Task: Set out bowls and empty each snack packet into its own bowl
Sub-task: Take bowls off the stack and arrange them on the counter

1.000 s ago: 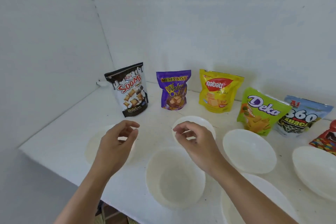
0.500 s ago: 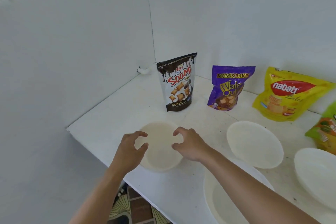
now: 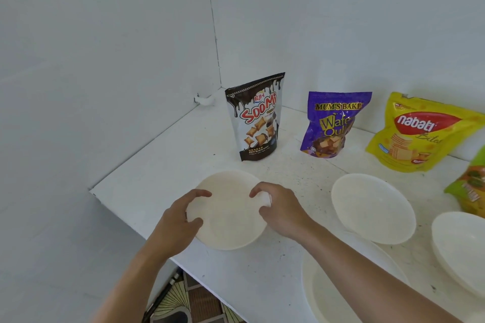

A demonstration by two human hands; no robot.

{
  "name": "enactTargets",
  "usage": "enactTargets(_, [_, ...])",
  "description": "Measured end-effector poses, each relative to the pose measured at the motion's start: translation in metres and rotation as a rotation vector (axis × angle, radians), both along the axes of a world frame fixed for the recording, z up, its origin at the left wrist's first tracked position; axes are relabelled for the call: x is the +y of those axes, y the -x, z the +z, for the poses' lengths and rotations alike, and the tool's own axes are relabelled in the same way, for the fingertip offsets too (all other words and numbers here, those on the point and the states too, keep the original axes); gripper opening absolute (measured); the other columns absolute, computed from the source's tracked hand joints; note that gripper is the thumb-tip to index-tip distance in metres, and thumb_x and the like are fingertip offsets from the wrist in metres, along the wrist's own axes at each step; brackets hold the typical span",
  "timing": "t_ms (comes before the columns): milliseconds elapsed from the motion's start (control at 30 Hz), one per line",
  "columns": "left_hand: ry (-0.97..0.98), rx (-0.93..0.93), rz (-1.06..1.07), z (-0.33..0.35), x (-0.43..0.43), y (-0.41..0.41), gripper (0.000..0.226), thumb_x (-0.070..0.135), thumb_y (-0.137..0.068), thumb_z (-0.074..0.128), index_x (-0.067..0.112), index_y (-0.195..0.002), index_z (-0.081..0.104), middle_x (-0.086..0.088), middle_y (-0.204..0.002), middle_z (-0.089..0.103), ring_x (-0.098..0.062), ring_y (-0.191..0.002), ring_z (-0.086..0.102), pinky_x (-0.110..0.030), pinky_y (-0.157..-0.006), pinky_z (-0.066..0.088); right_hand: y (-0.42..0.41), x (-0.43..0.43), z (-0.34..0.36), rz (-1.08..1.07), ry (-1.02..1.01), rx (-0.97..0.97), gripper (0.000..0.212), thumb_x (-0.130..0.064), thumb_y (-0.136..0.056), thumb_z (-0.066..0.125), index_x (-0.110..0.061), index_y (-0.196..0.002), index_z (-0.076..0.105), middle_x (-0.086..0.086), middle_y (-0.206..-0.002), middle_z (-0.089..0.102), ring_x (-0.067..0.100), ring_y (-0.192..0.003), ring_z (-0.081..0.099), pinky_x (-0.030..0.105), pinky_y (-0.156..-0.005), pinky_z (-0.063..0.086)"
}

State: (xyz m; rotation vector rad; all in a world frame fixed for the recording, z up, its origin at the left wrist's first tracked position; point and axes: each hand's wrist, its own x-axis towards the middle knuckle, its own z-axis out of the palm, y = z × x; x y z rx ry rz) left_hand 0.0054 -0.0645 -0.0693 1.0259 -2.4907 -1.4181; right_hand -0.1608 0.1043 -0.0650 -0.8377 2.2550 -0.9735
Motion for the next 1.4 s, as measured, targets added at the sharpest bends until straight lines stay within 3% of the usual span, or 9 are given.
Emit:
enactTargets(67, [0.024,0.035,-0.007,0.014,-0.001,0.001,0.061,0.000,-0.084,0.055,0.053,-0.114,0.059,0.015,-0.125,0.058,-0.017,-0.096,0.063,-0.039,-0.078,0.059,0.004,0.006,0.014,-0.016,0.071,0.028,0.035,0.001,-0.084,0.054,-0.026,-0.103,0.066,0.000,-0.102,0.064,0.009,-0.066,0.058,0.013,-0.046,0.041])
enactTargets(200, [0.056,0.109,-0.062,0.047,0.004,0.009,0.058,0.001,-0.084,0.057,0.050,-0.114,0.060,0.016,-0.126,0.059,-0.012,-0.099,0.064,-0.029,-0.074,0.054,0.012,0.023,0.048,-0.064,0.172,0.048,0.033,0.000,-0.082,0.057,-0.026,-0.098,0.070,-0.001,-0.072,0.062,0.006,-0.041,0.046,0.014,-0.040,0.031])
enactTargets(367, [0.085,0.205,-0.145,0.081,0.024,0.031,0.059,-0.001,-0.082,0.057,0.048,-0.115,0.061,0.015,-0.126,0.060,-0.015,-0.100,0.063,-0.023,-0.071,0.050,0.021,0.057,0.080,-0.122,0.253,0.155,0.034,-0.002,-0.079,0.060,-0.029,-0.095,0.070,0.001,-0.091,0.068,0.018,-0.058,0.060,0.017,-0.046,0.036])
enactTargets(533, [0.100,0.256,-0.236,0.104,0.069,0.056,0.061,-0.002,-0.082,0.057,0.051,-0.112,0.061,0.015,-0.124,0.060,-0.012,-0.098,0.063,-0.021,-0.066,0.053,0.028,0.114,0.098,-0.213,0.309,0.237,0.035,-0.002,-0.078,0.059,-0.032,-0.094,0.069,0.010,-0.091,0.068,0.019,-0.053,0.053,0.023,-0.049,0.037])
enactTargets(867, [0.028,0.349,-0.443,0.120,0.231,0.106,0.066,-0.005,-0.086,0.057,0.054,-0.115,0.054,0.023,-0.114,0.062,-0.004,-0.094,0.065,-0.024,-0.065,0.056,0.028,0.291,0.106,-0.441,0.397,0.353,0.039,0.001,-0.082,0.058,-0.033,-0.094,0.071,-0.012,-0.095,0.065,0.014,-0.060,0.048,0.018,-0.056,0.037])
enactTargets(1033, [-0.008,0.365,-0.513,0.110,0.338,0.120,0.070,-0.008,-0.084,0.053,0.054,-0.117,0.053,0.027,-0.101,0.064,-0.009,-0.085,0.065,-0.026,-0.067,0.058,0.017,0.395,0.095,-0.600,0.433,0.358,0.039,0.000,-0.082,0.055,-0.035,-0.090,0.070,0.002,-0.101,0.065,0.022,-0.092,0.056,0.026,-0.082,0.041])
enactTargets(1133, [-0.004,0.364,-0.560,0.099,0.399,0.124,0.070,-0.005,-0.083,0.051,0.053,-0.121,0.051,0.002,-0.104,0.067,-0.021,-0.061,0.057,-0.024,-0.062,0.053,0.006,0.453,0.087,-0.702,0.456,0.353,0.033,-0.010,-0.077,0.050,-0.035,-0.088,0.070,-0.009,-0.099,0.064,0.014,-0.090,0.055,0.028,-0.080,0.044])
enactTargets(1233, [-0.036,0.387,-0.588,0.086,0.454,0.122,0.067,-0.006,-0.083,0.049,0.049,-0.121,0.051,0.020,-0.120,0.061,-0.022,-0.060,0.056,-0.028,-0.061,0.050,-0.005,0.506,0.075,-0.761,0.475,0.322,0.041,0.005,-0.081,0.052,-0.030,-0.089,0.072,-0.015,-0.104,0.065,0.007,-0.098,0.056,0.025,-0.078,0.043])
enactTargets(1400, [-0.054,0.362,-0.614,0.066,0.523,0.112,0.065,-0.006,-0.084,0.047,0.047,-0.122,0.048,0.025,-0.126,0.054,-0.005,-0.060,0.049,-0.022,-0.063,0.038,-0.020,0.569,0.059,-0.837,0.485,0.287,0.045,0.009,-0.081,0.050,-0.030,-0.087,0.072,-0.013,-0.102,0.066,0.006,-0.082,0.053,0.016,-0.067,0.038])
